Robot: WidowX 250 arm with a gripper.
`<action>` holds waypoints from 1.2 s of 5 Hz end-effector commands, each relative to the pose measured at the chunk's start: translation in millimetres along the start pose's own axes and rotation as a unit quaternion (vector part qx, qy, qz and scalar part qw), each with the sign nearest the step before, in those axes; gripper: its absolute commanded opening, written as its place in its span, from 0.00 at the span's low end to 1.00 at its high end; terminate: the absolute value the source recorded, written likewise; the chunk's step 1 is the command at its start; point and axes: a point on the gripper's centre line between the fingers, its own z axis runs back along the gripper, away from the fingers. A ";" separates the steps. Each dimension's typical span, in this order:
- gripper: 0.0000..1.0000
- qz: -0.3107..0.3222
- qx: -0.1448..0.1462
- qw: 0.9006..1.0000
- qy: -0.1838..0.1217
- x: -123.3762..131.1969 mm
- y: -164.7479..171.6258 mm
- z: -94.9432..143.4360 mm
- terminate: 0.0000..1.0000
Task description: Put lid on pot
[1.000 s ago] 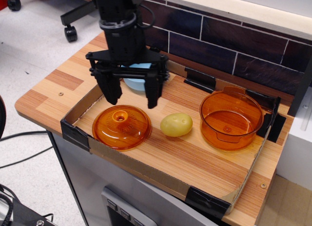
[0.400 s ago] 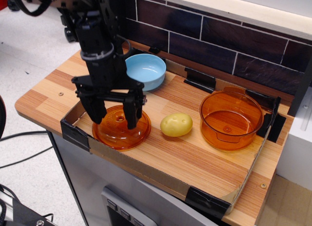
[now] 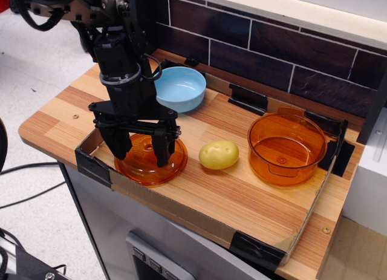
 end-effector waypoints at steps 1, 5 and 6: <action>1.00 0.013 0.000 1.000 -0.020 13.9 -5.7 9.6 0.00; 0.00 0.073 0.058 0.992 -0.083 19.1 -4.2 19.6 0.00; 0.00 0.089 0.051 0.994 -0.047 19.4 -26.7 55.8 0.00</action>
